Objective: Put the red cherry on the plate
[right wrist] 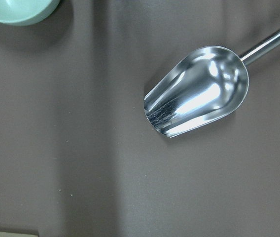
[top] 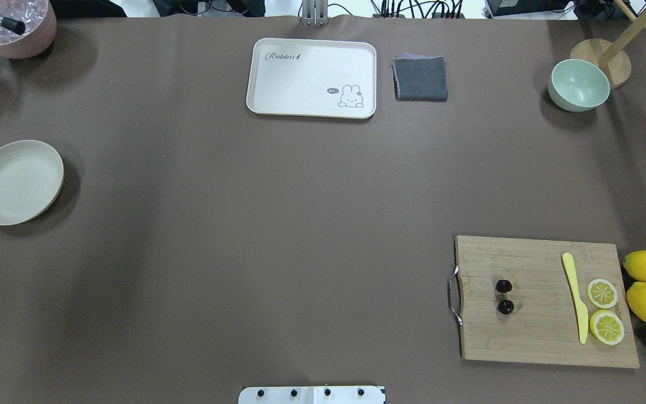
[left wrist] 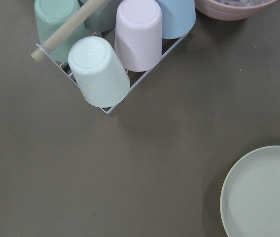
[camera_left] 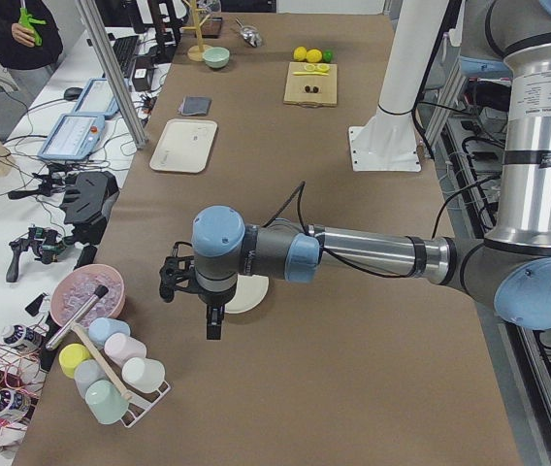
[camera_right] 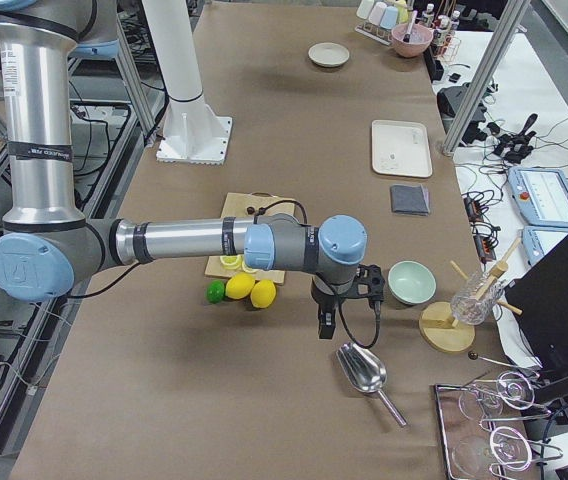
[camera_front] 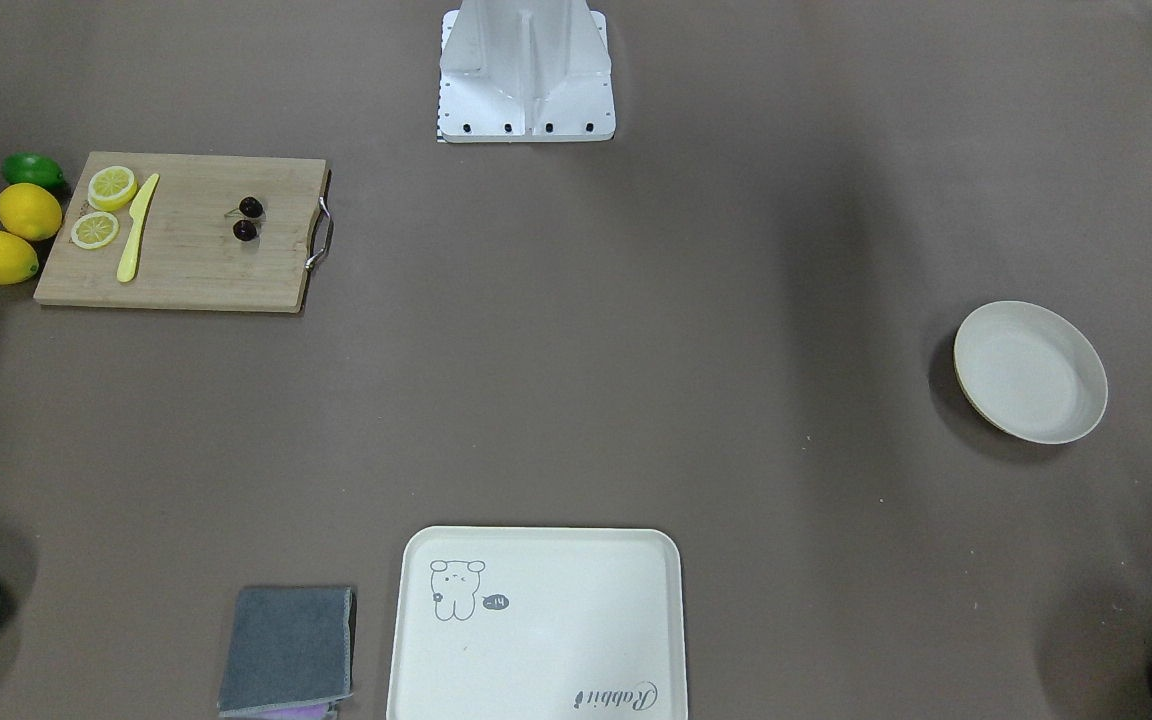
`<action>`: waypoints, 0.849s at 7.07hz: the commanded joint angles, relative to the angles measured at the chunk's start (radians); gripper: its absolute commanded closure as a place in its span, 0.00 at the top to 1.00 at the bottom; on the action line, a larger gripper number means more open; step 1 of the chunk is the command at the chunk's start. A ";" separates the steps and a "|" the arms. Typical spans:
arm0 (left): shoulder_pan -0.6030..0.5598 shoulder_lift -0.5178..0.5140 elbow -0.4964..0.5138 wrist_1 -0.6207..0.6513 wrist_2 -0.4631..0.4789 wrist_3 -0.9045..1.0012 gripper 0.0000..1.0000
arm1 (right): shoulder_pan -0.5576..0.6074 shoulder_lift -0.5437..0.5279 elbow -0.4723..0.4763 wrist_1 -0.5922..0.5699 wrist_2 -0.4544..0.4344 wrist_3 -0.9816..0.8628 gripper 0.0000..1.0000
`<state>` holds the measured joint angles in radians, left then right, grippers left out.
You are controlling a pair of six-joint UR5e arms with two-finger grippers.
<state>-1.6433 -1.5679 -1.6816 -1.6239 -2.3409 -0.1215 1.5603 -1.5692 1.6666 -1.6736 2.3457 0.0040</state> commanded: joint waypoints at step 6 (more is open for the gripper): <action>-0.001 -0.001 0.003 0.001 0.005 0.000 0.98 | -0.002 0.021 -0.004 0.002 0.004 0.002 1.00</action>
<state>-1.6455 -1.5609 -1.6806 -1.6230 -2.3393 -0.1211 1.5592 -1.5517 1.6576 -1.6726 2.3487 0.0061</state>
